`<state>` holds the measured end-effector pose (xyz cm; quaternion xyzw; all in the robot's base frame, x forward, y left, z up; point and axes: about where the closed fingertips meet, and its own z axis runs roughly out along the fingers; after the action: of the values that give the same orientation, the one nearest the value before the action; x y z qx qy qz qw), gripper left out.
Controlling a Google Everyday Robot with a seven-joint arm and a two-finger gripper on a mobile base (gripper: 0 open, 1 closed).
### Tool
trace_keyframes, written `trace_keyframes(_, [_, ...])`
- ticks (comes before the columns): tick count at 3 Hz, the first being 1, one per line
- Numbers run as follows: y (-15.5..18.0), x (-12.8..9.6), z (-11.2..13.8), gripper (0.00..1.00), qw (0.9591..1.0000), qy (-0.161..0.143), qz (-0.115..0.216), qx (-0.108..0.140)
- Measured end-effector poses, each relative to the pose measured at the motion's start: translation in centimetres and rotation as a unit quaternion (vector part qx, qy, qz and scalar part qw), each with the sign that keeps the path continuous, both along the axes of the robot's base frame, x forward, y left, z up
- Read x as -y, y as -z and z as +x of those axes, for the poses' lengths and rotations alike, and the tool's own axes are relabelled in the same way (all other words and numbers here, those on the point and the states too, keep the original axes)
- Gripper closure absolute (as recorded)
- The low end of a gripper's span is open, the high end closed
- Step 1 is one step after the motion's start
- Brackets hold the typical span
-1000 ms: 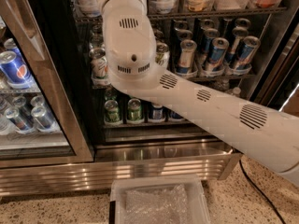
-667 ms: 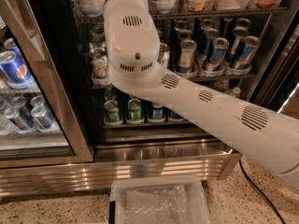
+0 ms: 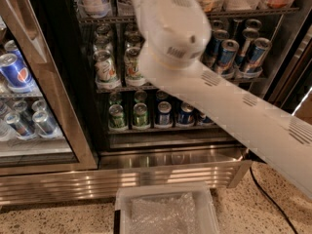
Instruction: Pick blue plastic bottle from top shelf of fridge
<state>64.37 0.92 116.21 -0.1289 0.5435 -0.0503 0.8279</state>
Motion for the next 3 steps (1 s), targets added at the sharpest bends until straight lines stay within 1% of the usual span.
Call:
trace_keyframes(1, [0.7, -0.2, -0.2, 1.00, 0.9994, -0.031, -0.001, -0.014])
trace_keyframes(2, [0.6, -0.3, -0.3, 1.00, 0.9993, -0.034, -0.004, -0.013])
trace_keyframes(3, [0.4, -0.5, -2.4, 1.00, 0.9976, -0.060, 0.027, -0.018])
